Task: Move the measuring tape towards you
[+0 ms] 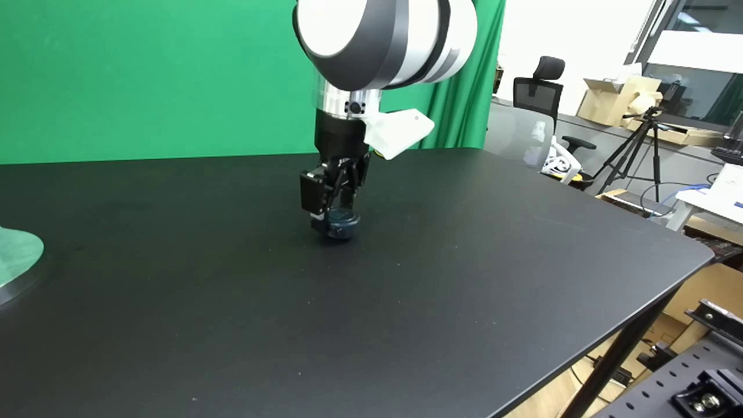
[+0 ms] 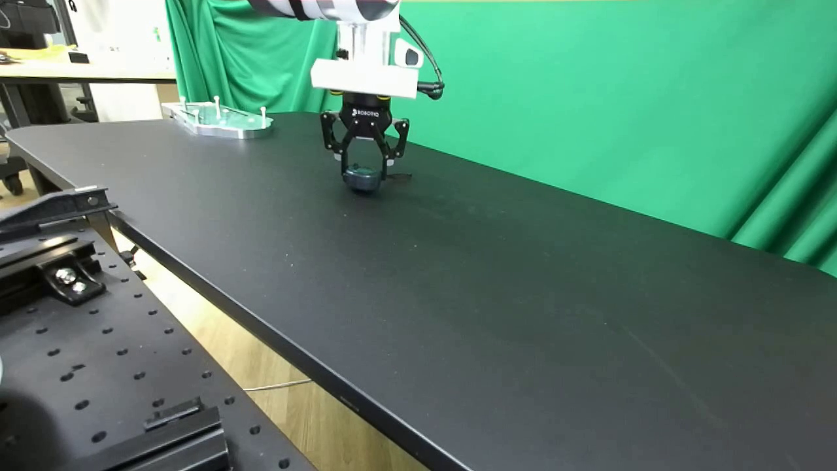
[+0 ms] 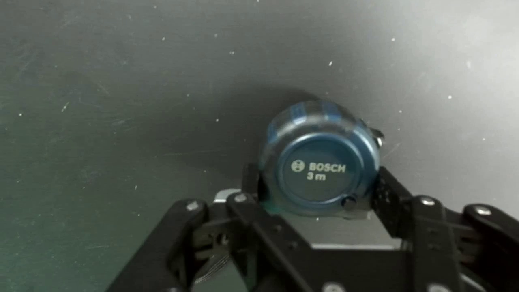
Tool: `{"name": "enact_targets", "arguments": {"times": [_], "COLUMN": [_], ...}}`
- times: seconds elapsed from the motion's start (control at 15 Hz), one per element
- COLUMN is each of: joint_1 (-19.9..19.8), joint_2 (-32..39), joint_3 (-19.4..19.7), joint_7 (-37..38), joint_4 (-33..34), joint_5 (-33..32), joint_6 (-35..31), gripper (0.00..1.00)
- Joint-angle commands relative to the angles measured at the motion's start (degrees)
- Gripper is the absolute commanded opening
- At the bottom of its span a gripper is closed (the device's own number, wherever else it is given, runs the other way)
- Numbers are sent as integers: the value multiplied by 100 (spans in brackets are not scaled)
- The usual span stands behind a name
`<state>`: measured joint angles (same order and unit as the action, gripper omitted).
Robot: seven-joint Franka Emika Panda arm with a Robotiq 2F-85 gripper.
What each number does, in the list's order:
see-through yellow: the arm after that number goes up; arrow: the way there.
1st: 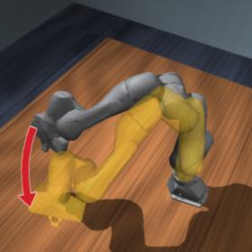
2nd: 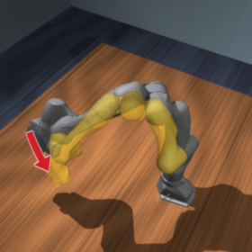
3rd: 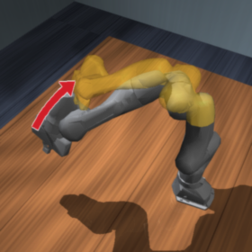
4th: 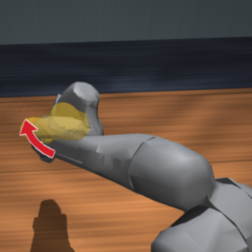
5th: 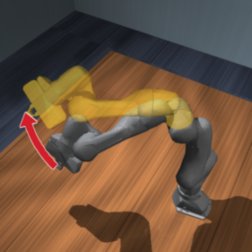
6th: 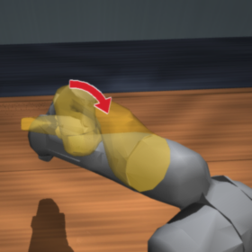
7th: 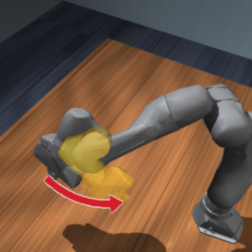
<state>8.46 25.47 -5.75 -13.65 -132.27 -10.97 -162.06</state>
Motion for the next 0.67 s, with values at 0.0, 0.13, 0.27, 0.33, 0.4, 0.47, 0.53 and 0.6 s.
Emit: {"name": "enact_targets", "arguments": {"times": [0.0,0.13,0.27,0.33,0.4,0.47,0.53,0.6], "joint_1": [28,64,120,138,122,79,34,-35], "joint_2": [-596,-955,-1366,-1576,-1749,-1923,-2067,-2176], "joint_3": [6,49,154,230,255,279,295,298], "joint_7": [370,553,837,1008,1138,1242,1339,1365], "joint_4": [-286,-506,-777,-928,-1043,-1185,-1292,-1403], "joint_5": [64,103,10,-74,-110,-121,-132,-88], "joint_6": [170,288,497,640,771,898,1021,1111], "gripper": [44,44,44,44,44,44,44,44]}}
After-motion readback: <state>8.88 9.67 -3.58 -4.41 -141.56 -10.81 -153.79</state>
